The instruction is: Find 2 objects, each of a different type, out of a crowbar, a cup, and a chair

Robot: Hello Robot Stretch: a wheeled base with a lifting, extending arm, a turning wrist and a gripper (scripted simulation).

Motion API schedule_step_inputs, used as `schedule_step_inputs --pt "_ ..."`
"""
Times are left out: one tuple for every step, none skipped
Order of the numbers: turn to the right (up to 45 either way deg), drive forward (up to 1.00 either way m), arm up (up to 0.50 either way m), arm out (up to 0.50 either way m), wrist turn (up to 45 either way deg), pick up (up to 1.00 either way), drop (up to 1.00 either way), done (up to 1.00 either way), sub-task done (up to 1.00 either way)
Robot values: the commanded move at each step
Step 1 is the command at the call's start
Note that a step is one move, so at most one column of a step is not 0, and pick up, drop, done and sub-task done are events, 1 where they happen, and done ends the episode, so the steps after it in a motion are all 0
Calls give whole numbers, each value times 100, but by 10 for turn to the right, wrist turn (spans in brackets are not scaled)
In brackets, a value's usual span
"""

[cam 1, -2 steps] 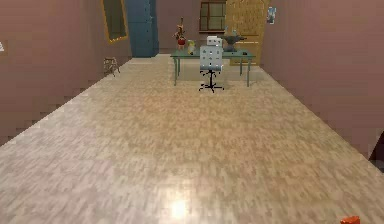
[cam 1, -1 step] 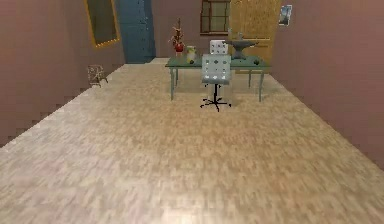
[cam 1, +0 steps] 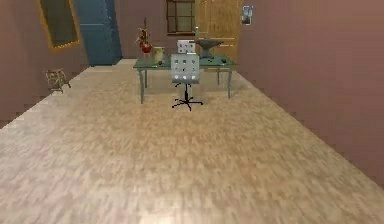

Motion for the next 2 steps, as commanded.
schedule_step_inputs --pt "0 100 0 0 0 0 0 0 0" --pt "0 100 0 0 0 0 0 0 0"
